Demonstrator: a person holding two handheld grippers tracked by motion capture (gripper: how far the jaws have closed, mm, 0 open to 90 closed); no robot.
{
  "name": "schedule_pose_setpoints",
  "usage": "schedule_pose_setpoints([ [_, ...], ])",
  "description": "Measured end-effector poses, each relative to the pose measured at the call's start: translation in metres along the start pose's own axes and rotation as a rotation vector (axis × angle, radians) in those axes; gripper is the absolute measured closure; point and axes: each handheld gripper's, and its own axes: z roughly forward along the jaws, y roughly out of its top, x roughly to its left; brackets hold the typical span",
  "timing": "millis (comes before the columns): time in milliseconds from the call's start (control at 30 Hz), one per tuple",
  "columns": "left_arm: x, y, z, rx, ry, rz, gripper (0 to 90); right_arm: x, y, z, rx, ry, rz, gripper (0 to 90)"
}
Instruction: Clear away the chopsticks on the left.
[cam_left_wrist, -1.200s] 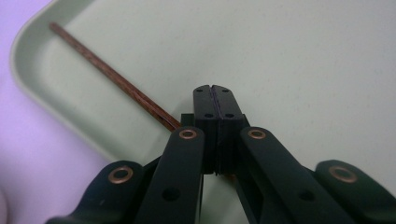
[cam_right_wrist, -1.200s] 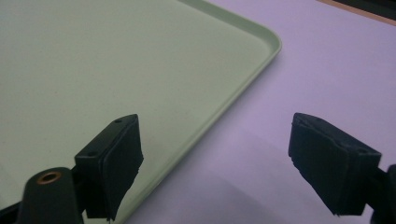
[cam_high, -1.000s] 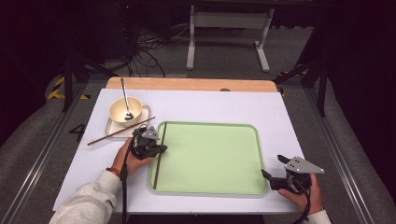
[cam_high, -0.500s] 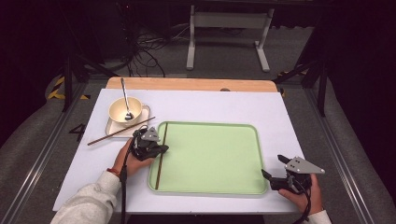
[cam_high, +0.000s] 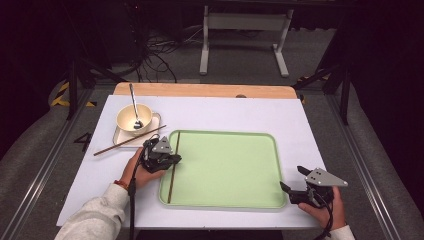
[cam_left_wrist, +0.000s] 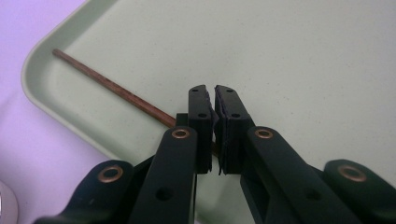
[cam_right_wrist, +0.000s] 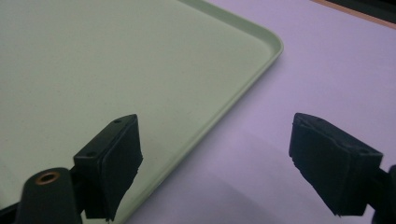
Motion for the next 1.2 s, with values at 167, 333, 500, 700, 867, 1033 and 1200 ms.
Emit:
schedule_pose_setpoints([
  [167, 0.000, 0.000, -0.004, -0.026, 0.004, 0.007, 85.0, 0.000, 0.000, 0.000, -0.001, 0.002, 0.001, 17.2],
  [333, -0.001, 0.001, -0.008, -0.044, 0.011, 0.013, 84.0, 0.000, 0.000, 0.000, -0.002, 0.002, 0.002, 17.2],
  [500, -0.002, 0.001, -0.013, -0.063, 0.015, 0.025, 82.9, 0.001, 0.000, 0.000, -0.002, 0.002, -0.001, 17.2],
  [700, -0.004, 0.001, -0.020, -0.087, 0.020, 0.044, 80.2, 0.001, 0.001, -0.001, -0.004, 0.002, -0.001, 17.2],
  [867, -0.005, 0.001, -0.026, -0.110, 0.022, 0.052, 78.8, 0.000, 0.001, -0.001, -0.007, -0.002, -0.002, 17.2],
  [1033, -0.006, 0.001, -0.031, -0.121, 0.027, 0.074, 77.4, 0.000, 0.003, 0.000, -0.008, -0.004, -0.004, 17.2],
  [1200, -0.006, -0.001, -0.039, -0.139, 0.035, 0.089, 76.3, 0.001, 0.005, 0.002, -0.008, -0.001, -0.011, 17.2],
])
